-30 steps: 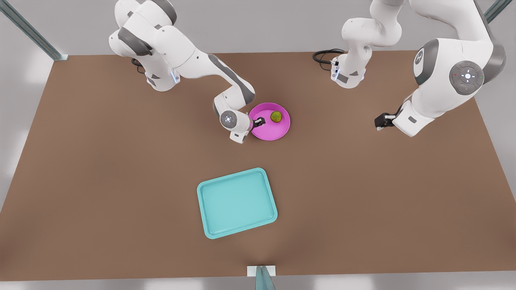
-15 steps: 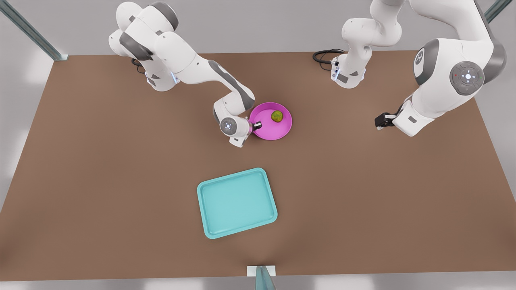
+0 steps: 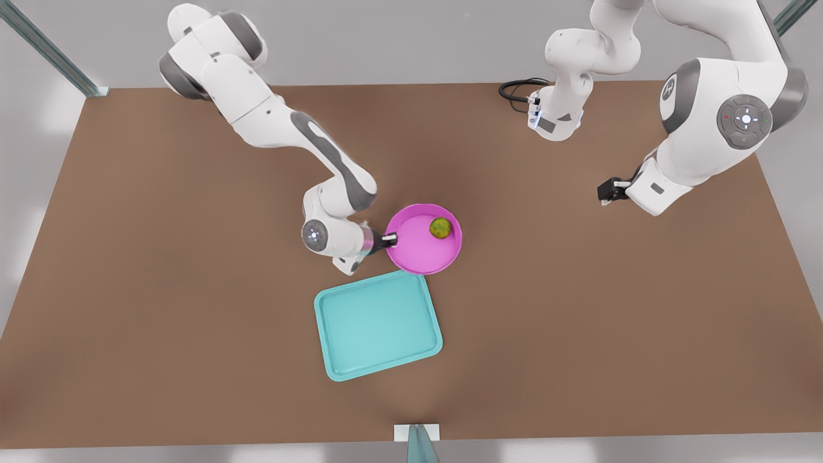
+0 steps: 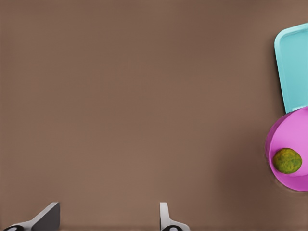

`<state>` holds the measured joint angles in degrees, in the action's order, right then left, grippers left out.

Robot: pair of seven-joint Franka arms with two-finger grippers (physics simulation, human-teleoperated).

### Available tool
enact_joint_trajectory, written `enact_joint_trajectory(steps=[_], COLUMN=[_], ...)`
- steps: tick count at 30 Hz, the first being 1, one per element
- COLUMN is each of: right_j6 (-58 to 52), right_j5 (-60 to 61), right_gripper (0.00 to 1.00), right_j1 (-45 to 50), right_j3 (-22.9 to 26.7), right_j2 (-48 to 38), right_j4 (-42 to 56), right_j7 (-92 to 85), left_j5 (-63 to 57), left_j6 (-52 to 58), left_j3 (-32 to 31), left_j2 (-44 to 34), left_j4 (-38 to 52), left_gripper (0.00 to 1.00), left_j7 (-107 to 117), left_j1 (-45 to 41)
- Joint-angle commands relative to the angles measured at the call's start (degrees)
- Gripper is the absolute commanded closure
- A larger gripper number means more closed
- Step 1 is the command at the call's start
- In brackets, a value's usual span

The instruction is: Place the orange on the plate with the left arm and the plate on the tray with the right arm

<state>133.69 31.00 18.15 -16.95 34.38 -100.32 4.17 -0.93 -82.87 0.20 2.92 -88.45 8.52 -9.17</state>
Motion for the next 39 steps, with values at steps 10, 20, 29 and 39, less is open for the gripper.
enact_joint_trajectory(steps=[10, 20, 29, 39], right_j6=[-11.1, -17.7, -55.3, -59.2], right_j5=[-10.0, -14.4, -44.3, -39.8], right_gripper=[0.79, 0.00, 0.00, 0.00], right_j1=[-11.7, -12.2, -14.6, -14.6], right_j3=[2.5, 3.2, 7.9, 11.8], right_j2=[16.3, 8.7, -25.8, -30.1], right_j4=[25.0, 23.5, 23.8, 13.3], right_j7=[-17.4, -23.2, -18.8, -10.9], left_j5=[0.0, -0.1, -0.1, -0.3], left_j6=[0.4, 0.3, 0.6, 1.7], left_j3=[-0.1, -0.2, -0.2, -0.2], left_j2=[0.2, 0.3, 0.3, 0.8], left_j4=[0.3, 0.3, 0.3, 0.3], left_gripper=[0.00, 0.00, 0.00, 0.00], left_j7=[0.2, 0.1, -0.9, -1.0], left_j1=[-0.1, -0.1, -0.1, -0.1])
